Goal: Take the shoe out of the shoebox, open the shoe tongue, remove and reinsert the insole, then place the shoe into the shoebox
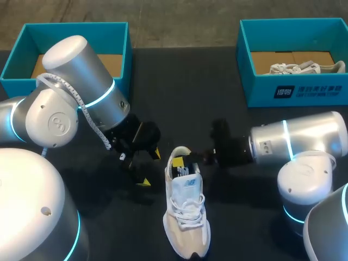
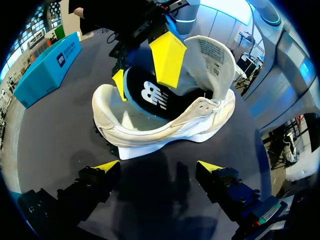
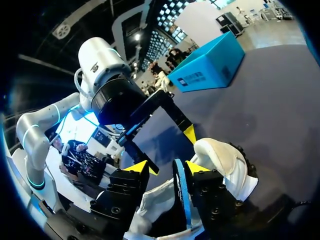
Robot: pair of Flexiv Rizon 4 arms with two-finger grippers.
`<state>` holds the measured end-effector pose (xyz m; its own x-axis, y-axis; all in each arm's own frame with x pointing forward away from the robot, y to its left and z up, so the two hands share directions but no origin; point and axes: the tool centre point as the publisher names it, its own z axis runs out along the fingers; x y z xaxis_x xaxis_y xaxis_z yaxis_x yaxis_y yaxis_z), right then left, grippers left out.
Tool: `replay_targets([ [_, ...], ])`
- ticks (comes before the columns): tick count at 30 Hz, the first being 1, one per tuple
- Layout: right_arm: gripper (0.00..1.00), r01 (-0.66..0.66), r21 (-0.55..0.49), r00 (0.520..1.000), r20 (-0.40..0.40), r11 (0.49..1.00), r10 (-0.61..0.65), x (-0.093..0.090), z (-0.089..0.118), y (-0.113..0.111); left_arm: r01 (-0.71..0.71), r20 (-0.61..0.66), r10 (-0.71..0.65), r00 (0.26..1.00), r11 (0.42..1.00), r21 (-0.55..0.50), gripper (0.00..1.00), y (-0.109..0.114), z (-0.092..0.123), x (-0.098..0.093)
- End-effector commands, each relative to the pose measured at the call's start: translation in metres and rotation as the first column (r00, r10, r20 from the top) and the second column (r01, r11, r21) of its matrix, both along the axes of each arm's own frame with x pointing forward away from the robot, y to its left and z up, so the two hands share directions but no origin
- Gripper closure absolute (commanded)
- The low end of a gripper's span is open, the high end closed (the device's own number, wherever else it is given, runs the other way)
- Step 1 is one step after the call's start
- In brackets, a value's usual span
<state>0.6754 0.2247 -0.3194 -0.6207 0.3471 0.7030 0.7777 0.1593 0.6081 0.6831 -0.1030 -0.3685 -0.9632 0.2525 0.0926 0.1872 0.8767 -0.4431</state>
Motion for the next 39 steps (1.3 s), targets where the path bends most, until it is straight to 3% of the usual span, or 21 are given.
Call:
replay_targets([
  [1, 0.52, 0.012, -0.001, 1.000, 0.004, 1.000, -0.012, -0.006, 0.002, -0.007, -0.001, 0.004, 0.001, 1.000, 1.000, 0.002, 0.00, 0.001, 0.000, -0.001],
  [7, 0.51, 0.011, -0.008, 0.999, 0.035, 1.000, -0.011, -0.003, 0.009, -0.008, -0.001, 0.004, 0.001, 1.000, 1.000, 0.002, 0.00, 0.001, 0.000, -0.001],
  [10, 0.33, 0.003, -0.010, 0.999, 0.047, 1.000, -0.003, 0.000, 0.010, -0.006, -0.001, 0.004, 0.001, 1.000, 1.000, 0.002, 0.00, 0.001, 0.000, -0.001],
  [29, 0.32, -0.010, -0.005, 0.996, 0.092, 1.000, 0.010, 0.006, 0.017, 0.002, -0.001, 0.004, 0.001, 1.000, 1.000, 0.002, 0.00, 0.001, 0.000, -0.001],
  [39, 0.31, 0.032, -0.032, 0.990, 0.138, 0.999, -0.027, 0.006, 0.035, -0.013, -0.001, 0.004, 0.001, 1.000, 1.000, 0.002, 0.00, 0.001, 0.000, -0.001],
])
